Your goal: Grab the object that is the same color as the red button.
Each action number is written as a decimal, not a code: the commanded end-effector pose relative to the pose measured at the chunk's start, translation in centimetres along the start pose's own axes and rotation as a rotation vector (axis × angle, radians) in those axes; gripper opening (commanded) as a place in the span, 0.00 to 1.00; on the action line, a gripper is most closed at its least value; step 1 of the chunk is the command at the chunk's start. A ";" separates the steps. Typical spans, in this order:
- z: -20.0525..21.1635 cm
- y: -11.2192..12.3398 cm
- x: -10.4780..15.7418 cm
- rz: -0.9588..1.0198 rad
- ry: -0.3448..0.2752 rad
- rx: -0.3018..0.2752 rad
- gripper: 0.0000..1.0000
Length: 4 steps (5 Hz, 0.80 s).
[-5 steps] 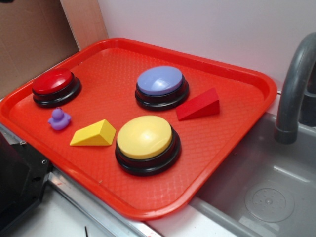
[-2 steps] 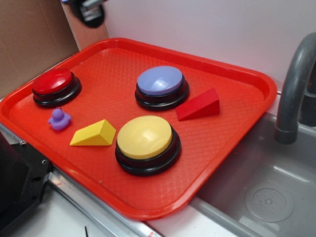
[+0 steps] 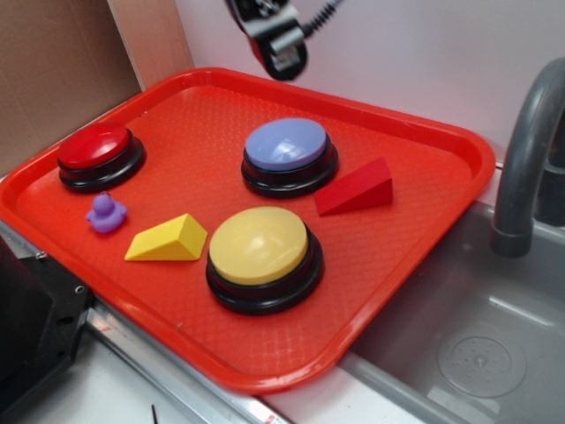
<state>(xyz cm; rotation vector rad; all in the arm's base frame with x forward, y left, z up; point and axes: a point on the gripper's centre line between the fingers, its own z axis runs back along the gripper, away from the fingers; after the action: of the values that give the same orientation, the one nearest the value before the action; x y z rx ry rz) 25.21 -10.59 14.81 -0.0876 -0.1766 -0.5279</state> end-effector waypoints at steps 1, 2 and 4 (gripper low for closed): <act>-0.3 -0.1 1.0 -0.011 -0.047 0.006 1.00; -0.3 -0.1 1.0 -0.011 -0.047 0.006 1.00; -2.1 -0.3 2.8 -0.096 0.013 0.026 1.00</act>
<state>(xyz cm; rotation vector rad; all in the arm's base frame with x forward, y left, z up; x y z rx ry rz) 27.48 -11.69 11.10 -0.0471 -0.1044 -0.6042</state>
